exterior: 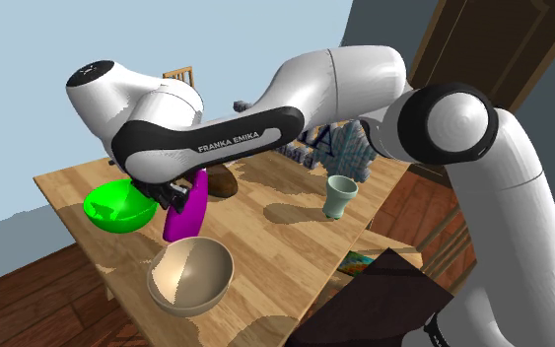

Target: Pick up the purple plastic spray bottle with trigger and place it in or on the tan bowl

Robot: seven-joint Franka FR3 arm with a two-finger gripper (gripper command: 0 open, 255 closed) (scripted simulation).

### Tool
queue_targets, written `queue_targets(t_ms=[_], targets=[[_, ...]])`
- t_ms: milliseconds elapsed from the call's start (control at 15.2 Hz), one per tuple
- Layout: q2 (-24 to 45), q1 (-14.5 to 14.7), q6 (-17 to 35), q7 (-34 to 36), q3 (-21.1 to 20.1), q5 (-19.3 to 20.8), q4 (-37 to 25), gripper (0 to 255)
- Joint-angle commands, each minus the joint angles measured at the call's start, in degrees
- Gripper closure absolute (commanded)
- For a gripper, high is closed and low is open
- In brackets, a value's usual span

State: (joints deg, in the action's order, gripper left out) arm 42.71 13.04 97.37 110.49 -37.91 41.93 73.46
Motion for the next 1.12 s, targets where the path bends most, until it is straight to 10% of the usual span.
queue_targets(t_ms=[0,1056], targets=[[-0.55,0.05,-1.03,-0.44,-0.22,-0.34,-0.63,255],[-2.27,2.56,-11.01,-4.84,-0.82,-1.7,-10.74,255]])
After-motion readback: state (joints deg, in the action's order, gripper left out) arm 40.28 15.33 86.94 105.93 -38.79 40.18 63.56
